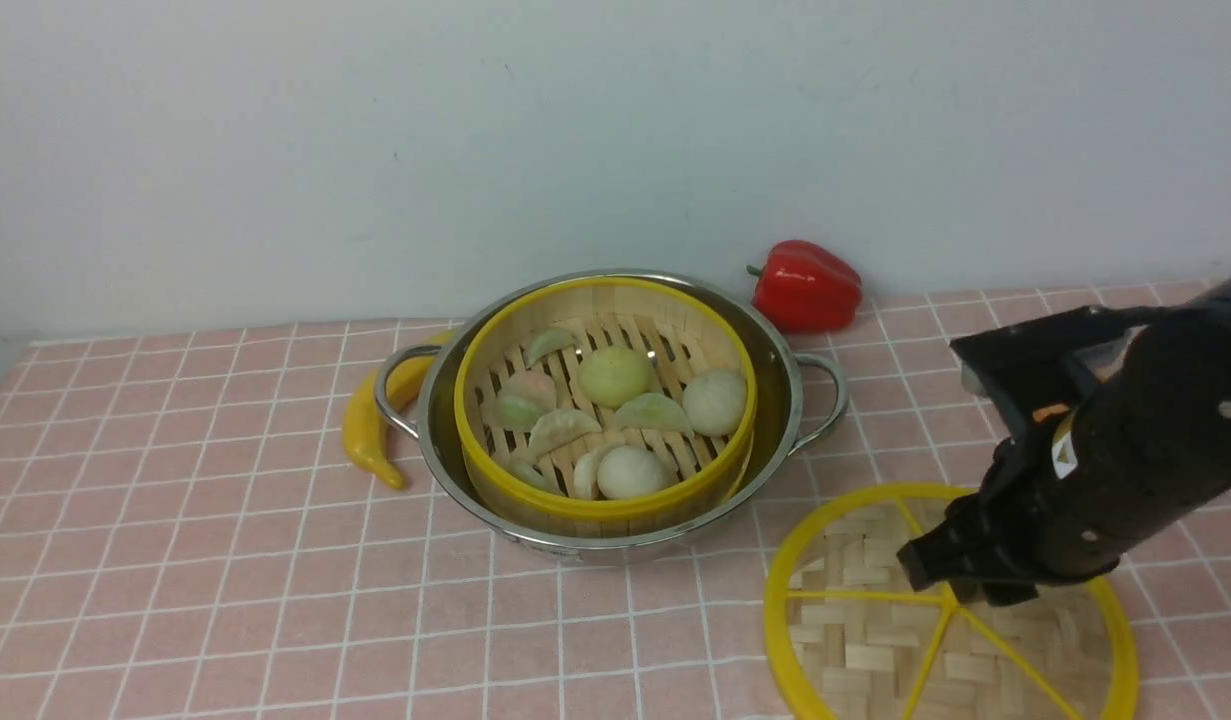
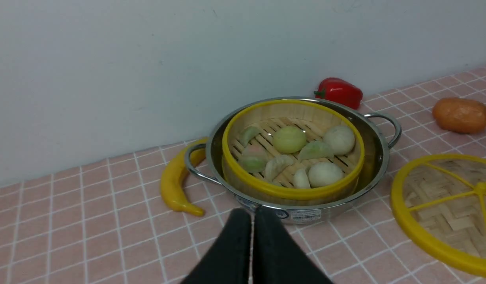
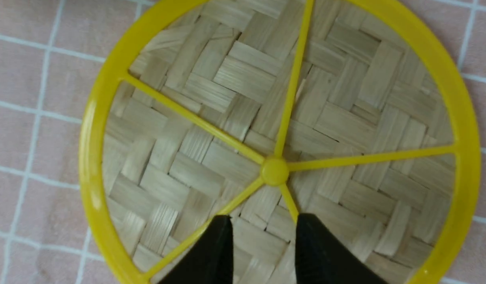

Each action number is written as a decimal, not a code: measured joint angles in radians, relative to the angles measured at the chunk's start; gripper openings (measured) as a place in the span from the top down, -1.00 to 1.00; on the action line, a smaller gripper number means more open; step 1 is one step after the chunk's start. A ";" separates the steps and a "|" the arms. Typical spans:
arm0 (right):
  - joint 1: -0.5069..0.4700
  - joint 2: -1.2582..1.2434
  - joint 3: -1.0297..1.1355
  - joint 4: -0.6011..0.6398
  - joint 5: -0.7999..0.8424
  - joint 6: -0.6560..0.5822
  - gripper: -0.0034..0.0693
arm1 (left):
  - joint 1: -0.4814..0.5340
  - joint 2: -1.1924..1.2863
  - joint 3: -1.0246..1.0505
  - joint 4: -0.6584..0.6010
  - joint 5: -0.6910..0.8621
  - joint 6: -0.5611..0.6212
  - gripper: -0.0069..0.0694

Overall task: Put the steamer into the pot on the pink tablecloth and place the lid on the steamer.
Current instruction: 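Move the gripper down to the bamboo steamer lid and grasp its center knob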

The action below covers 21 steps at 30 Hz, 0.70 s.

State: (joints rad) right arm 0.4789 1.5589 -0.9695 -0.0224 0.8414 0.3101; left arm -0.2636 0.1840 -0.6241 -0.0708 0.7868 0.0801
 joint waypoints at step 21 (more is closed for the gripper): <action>0.000 0.178 -0.012 -0.077 -0.083 0.034 0.51 | 0.000 -0.117 0.161 -0.208 -0.099 0.010 0.81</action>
State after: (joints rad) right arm 0.4789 1.7367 -0.9817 -0.0989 0.7584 0.3437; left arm -0.2636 0.0666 -0.4636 -0.2783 0.6878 0.0903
